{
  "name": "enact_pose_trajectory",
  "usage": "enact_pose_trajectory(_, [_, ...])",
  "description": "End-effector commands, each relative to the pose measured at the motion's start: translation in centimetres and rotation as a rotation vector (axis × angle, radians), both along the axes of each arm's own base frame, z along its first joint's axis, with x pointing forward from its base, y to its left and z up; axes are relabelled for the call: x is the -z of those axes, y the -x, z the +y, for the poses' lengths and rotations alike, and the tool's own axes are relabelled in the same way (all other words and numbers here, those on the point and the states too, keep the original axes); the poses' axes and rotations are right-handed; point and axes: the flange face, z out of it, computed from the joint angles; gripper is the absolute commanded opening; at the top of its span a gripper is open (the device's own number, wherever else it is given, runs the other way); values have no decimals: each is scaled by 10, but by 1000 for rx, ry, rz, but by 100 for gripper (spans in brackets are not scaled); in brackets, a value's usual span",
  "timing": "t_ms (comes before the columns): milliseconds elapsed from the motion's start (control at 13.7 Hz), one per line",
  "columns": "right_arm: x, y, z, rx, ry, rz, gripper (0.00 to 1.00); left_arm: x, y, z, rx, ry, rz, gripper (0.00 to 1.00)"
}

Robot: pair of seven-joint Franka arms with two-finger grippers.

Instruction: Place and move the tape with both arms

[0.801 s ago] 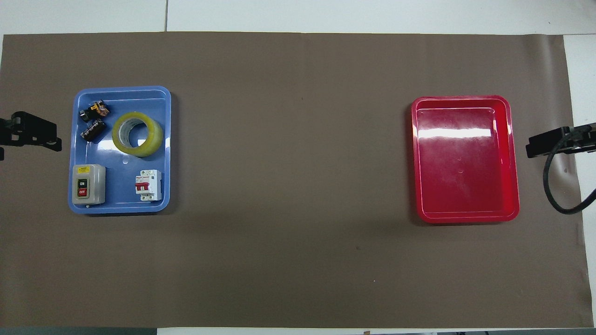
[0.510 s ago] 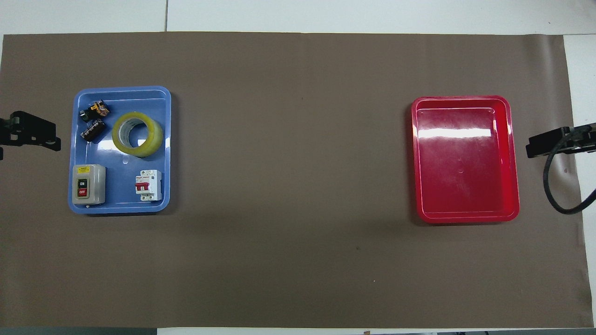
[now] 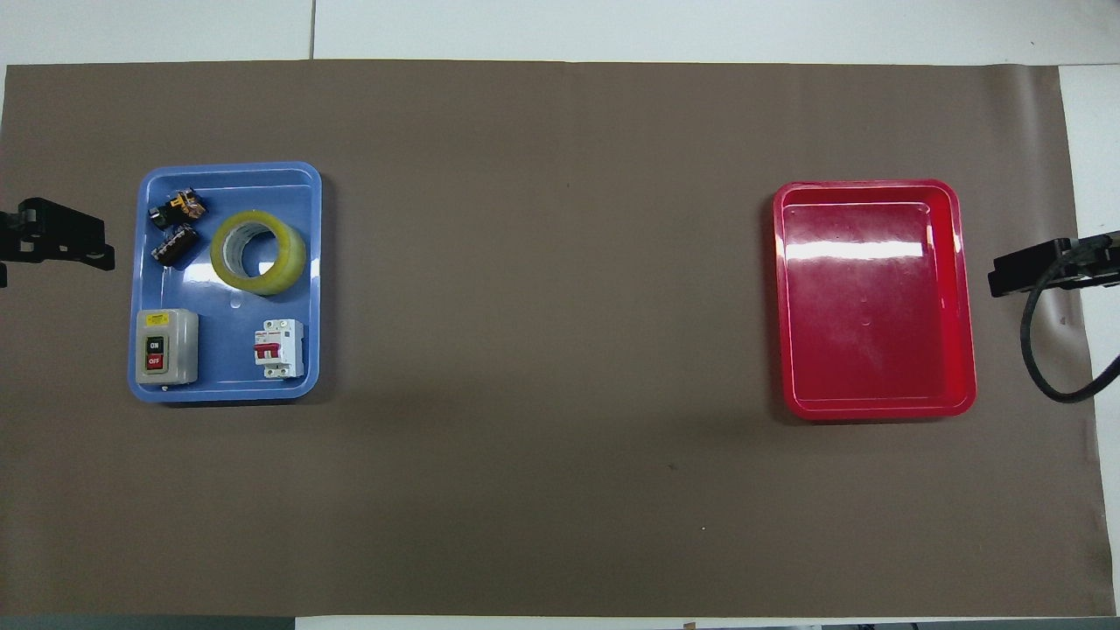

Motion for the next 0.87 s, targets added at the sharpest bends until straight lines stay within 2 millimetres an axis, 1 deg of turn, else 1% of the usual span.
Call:
enact_pose_trajectory(0, [1,0,2,28,3,0,100,14,9,2,16,17,-52,100])
enact_pose_trajectory(146, [1,0,3,37,4,0,100,33,5,3,49,17,-71,100])
enact_pose_trajectory(291, [1,0,6,46,-25,1,100,62,-4,3,78,18,-83,100])
enact_pose_trajectory(364, [1,0,6,54,-26,-1,100,79,-8,4,86,18,-105,100])
enact_pose_trajectory(437, [1,0,6,54,-26,-1,100,106,-17,3,94,19,-117,100])
enact_pose_trajectory(583, [0,0,5,46,-27,-4,100,148,-36,3,95,23,-117,100])
enact_pose_trajectory(801, [1,0,5,48,-27,-2,100,196,-49,4,93,27,-117,100])
